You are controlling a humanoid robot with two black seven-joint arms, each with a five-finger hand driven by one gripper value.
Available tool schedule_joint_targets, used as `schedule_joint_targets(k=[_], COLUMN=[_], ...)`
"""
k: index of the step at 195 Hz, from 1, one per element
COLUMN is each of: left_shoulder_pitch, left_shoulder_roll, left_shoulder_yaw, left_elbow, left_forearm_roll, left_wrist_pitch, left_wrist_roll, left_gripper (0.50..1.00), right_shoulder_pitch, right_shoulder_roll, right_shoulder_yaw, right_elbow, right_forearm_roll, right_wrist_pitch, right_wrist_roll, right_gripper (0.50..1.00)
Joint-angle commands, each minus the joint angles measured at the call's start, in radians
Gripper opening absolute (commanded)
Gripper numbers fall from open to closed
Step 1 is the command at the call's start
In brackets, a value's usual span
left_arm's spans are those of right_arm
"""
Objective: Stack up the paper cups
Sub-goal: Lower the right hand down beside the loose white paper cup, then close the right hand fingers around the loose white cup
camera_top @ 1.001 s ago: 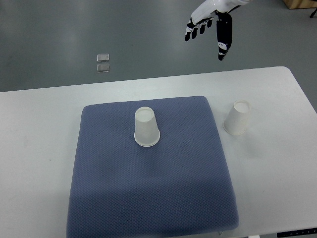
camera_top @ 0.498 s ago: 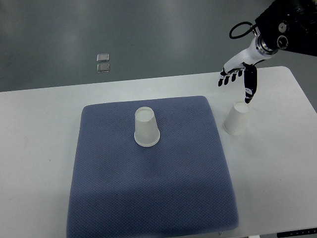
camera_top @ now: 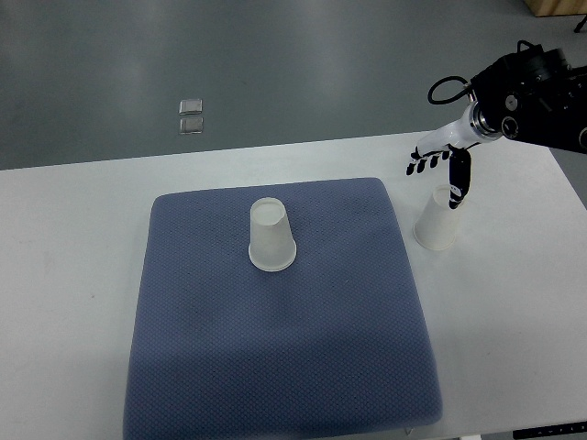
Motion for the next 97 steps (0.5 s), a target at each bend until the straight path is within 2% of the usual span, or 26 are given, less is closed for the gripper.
schedule_joint_targets(k=[1,65,97], left_shoulder_pitch=[0.0,0.002,0.002], left_shoulder_roll=[0.0,0.0,0.0], left_shoulder_yaw=[0.0,-0.002,-0.002], left_elbow=[0.001,0.001,0.001], left_forearm_roll=[0.0,0.0,0.0], left_wrist_pitch=[0.0,0.0,0.0], left_wrist_roll=[0.0,0.0,0.0], left_gripper=[1.0,1.0,1.0], right_shoulder_pitch=[-0.016,-0.072,-0.111], right_shoulder_roll=[0.008,0.014,0.025], right_shoulder_yaw=[-0.001,-0.003,-0.003], right_elbow=[-0.008,-0.034,-0.085], right_forearm_roll=[-0.001,-0.044,-0.045], right_wrist_pitch=[-0.014,-0.046,-0.061], right_wrist_roll=[-0.001,-0.003,-0.003], right_gripper=[0.919,0.915,0.915])
